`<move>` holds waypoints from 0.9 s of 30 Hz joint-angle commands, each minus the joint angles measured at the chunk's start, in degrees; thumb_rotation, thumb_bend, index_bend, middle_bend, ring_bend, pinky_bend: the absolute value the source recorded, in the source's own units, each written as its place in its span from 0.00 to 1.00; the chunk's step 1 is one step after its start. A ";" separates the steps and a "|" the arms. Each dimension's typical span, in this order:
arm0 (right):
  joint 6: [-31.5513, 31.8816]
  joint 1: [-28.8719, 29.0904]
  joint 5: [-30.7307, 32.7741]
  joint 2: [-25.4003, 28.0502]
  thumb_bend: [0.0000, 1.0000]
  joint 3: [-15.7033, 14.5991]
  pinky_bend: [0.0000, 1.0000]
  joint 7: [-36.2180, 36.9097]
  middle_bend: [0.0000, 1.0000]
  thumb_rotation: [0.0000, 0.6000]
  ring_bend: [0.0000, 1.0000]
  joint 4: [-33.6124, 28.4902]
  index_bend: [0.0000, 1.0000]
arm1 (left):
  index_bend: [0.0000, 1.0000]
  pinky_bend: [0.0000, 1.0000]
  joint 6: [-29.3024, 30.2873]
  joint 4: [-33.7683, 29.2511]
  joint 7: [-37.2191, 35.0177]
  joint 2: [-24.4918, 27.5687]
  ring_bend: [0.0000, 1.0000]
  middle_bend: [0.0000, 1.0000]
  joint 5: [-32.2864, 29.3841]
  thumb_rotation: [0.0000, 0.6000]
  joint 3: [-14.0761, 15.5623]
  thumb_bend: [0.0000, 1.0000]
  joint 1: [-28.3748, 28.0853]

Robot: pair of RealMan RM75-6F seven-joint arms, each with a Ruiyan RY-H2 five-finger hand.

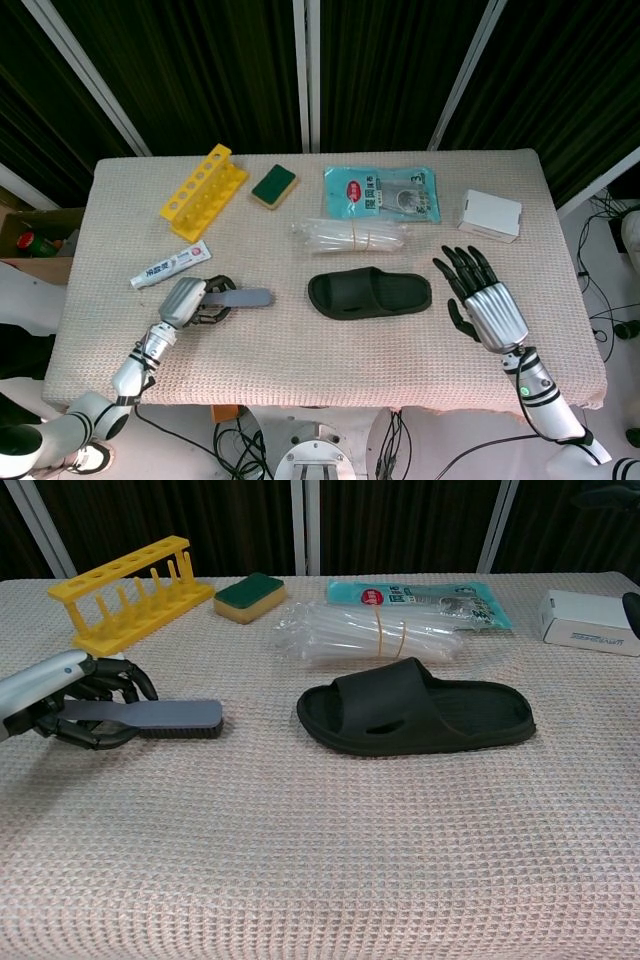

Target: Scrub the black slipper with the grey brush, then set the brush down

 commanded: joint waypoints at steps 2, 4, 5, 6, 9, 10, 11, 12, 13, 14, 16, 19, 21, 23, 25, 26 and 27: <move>0.22 -0.09 -0.16 0.12 0.60 0.33 0.00 0.09 0.00 0.96 0.00 -0.02 0.00 | 0.80 0.71 0.09 1.09 0.23 -0.49 0.73 0.88 0.24 1.00 0.17 0.38 0.02; 0.33 -0.15 -0.24 0.22 0.60 0.52 0.00 0.14 0.00 0.97 0.00 -0.03 0.00 | 0.78 0.70 0.11 1.56 0.49 -0.71 0.70 0.86 0.30 1.00 0.25 0.38 0.10; 0.33 -0.16 -0.26 0.24 0.60 0.59 0.00 0.14 0.00 0.97 0.00 -0.04 0.00 | 0.77 0.70 -0.08 1.61 0.46 -0.69 0.69 0.85 0.38 1.00 0.39 0.38 0.06; 0.30 -0.19 -0.26 0.27 0.60 0.66 0.00 0.11 0.00 0.97 0.00 -0.04 0.00 | 0.75 0.69 -0.43 1.57 0.18 -0.55 0.68 0.83 0.60 1.00 0.69 0.37 -0.04; 0.05 -0.26 -0.21 0.39 0.60 0.75 0.00 -0.08 0.00 0.96 0.00 -0.14 0.00 | 0.72 0.66 -0.75 1.65 -0.40 -0.30 0.64 0.80 0.98 1.00 1.12 0.35 -0.18; 0.00 -0.28 -0.22 0.40 0.60 0.77 0.00 -0.12 0.00 0.96 0.00 -0.15 0.00 | 0.70 0.65 -0.72 1.74 -0.45 -0.31 0.62 0.78 1.05 1.00 1.17 0.35 -0.17; -0.03 -0.31 -0.22 0.42 0.61 0.79 0.00 -0.14 0.00 0.96 0.00 -0.13 0.00 | 0.69 0.64 -0.69 1.76 -0.57 -0.29 0.61 0.78 1.13 1.00 1.25 0.35 -0.16; -0.03 -0.35 -0.23 0.41 0.61 0.84 0.00 -0.14 0.00 0.96 0.00 -0.10 0.00 | 0.69 0.64 -0.61 1.83 -0.62 -0.26 0.60 0.77 1.22 1.00 1.30 0.35 -0.16; -0.03 -0.38 -0.23 0.39 0.61 0.88 0.00 -0.11 0.00 0.96 0.00 -0.02 0.00 | 0.67 0.64 -0.54 1.89 -0.56 -0.25 0.59 0.76 1.31 1.00 1.36 0.35 -0.16; 0.01 -0.42 -0.26 0.34 0.61 0.90 0.00 -0.04 0.00 0.96 0.00 0.08 0.00 | 0.67 0.64 -0.48 1.94 -0.53 -0.22 0.58 0.75 1.40 1.00 1.43 0.35 -0.15; 0.06 -0.48 -0.34 0.21 0.61 0.96 0.00 0.14 0.00 0.96 0.00 0.38 0.00 | 0.66 0.64 -0.48 1.99 -0.56 -0.13 0.57 0.74 1.49 1.00 1.53 0.34 -0.15; 0.17 -0.48 -0.52 -0.02 0.61 1.11 0.00 0.13 0.00 0.96 0.00 0.84 0.00 | 0.64 0.64 -0.54 2.06 -0.54 -0.04 0.56 0.72 1.48 0.96 1.57 0.33 -0.12; 0.18 -0.51 -0.62 -0.12 0.61 1.15 0.00 0.10 0.00 0.96 0.00 0.97 0.00 | 0.63 0.64 -0.74 2.07 -0.47 0.05 0.56 0.70 1.49 0.93 1.65 0.33 -0.15; 0.22 -0.52 -0.71 -0.19 0.61 1.20 0.00 0.09 0.00 0.97 0.00 1.03 0.00 | 0.61 0.63 -1.03 1.99 -0.28 0.14 0.55 0.69 1.48 0.90 1.72 0.32 -0.23; 0.23 -0.54 -0.81 -0.20 0.61 1.24 0.00 0.03 0.00 0.97 0.00 1.03 0.00 | 0.60 0.63 -1.21 1.85 -0.11 0.22 0.54 0.67 1.49 0.87 1.75 0.32 -0.30; 0.21 -0.56 -0.83 -0.18 0.61 1.25 0.00 -0.04 0.00 0.97 0.00 1.01 0.00 | 0.60 0.63 -1.20 1.80 -0.04 0.23 0.54 0.67 1.51 0.86 1.76 0.32 -0.31; 0.19 -0.60 -0.83 -0.18 0.61 1.25 0.00 -0.13 0.00 0.96 0.00 1.01 0.00 | 0.60 0.63 -1.18 1.73 0.03 0.23 0.54 0.67 1.55 0.86 1.78 0.32 -0.31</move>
